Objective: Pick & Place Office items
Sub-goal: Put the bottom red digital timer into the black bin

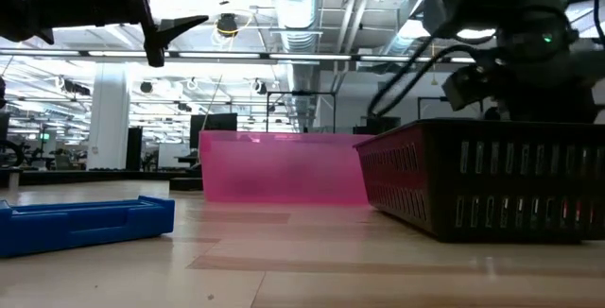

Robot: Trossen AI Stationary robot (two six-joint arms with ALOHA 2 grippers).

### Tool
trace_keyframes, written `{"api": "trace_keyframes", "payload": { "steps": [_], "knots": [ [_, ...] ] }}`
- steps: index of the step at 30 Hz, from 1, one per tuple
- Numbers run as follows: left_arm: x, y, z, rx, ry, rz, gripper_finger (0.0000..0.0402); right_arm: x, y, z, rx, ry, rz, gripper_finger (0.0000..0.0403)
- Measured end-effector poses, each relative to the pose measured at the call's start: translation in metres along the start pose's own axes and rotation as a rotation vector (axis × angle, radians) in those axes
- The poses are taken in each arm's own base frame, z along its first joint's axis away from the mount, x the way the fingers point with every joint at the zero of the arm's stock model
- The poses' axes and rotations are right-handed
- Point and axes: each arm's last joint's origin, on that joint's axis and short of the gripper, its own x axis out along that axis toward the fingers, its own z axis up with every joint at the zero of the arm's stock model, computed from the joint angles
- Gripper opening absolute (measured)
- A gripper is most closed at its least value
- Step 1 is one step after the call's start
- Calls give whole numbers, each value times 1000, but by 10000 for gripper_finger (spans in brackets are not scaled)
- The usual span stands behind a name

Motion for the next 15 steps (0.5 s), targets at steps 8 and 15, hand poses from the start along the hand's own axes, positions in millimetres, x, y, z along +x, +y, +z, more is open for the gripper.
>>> {"api": "trace_keyframes", "payload": {
  "steps": [8, 15],
  "knots": [
    [0, 0, 0, 0, 0, 1, 274, -38, -14, 3, 439, -94, 90, 99],
    [0, -1, 2, -7, -18, -14, 274, -62, -30, -16, 1096, -118, 61, 215]
  ]
}}
